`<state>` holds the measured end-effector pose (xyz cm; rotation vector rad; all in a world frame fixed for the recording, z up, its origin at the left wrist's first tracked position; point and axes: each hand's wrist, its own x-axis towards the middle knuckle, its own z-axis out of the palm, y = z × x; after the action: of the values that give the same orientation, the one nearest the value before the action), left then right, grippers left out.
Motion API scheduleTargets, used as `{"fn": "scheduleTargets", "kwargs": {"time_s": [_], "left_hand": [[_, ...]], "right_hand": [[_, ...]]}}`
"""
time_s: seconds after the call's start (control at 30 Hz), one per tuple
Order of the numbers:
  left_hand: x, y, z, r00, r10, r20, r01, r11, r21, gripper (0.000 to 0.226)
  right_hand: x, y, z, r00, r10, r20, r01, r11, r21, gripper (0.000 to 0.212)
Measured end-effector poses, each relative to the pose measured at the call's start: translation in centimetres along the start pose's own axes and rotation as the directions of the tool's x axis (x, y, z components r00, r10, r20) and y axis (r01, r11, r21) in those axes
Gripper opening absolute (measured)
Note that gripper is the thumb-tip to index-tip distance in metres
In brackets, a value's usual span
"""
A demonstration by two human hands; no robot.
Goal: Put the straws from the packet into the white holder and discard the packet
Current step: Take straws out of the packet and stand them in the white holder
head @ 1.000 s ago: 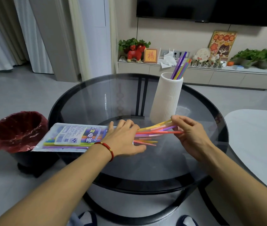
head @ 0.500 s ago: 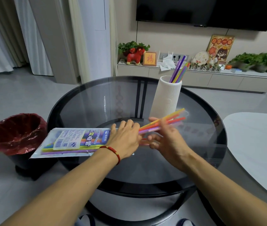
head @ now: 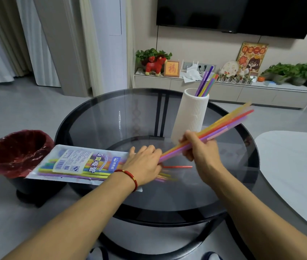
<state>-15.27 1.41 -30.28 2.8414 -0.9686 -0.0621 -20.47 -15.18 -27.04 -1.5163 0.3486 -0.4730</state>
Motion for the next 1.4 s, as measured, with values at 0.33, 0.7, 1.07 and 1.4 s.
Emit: {"fn": "scheduleTargets", "kwargs": {"time_s": [0.33, 0.7, 1.07, 1.4], "left_hand": [[-0.1, -0.1, -0.2, 0.998, 0.066, 0.004, -0.065, 0.994, -0.085, 0.011], [0.0, 0.4, 0.0, 0.995, 0.098, 0.001, -0.098, 0.991, -0.095, 0.013], [0.3, 0.6, -0.1, 0.998, 0.069, 0.003, -0.069, 0.992, -0.102, 0.033], [0.6, 0.6, 1.0, 0.987, -0.144, -0.071, 0.15, 0.985, 0.083, 0.04]], "right_hand": [[2.6, -2.8, -4.2, 0.873, -0.488, -0.026, 0.39, 0.727, -0.565, 0.035], [3.9, 0.9, -3.0, 0.927, -0.338, 0.163, 0.34, 0.575, -0.744, 0.039], [3.5, 1.8, -5.5, 0.976, -0.199, 0.088, 0.202, 0.67, -0.714, 0.039], [3.3, -1.0, -5.3, 0.983, -0.094, -0.157, 0.078, 0.991, -0.106, 0.029]]}}
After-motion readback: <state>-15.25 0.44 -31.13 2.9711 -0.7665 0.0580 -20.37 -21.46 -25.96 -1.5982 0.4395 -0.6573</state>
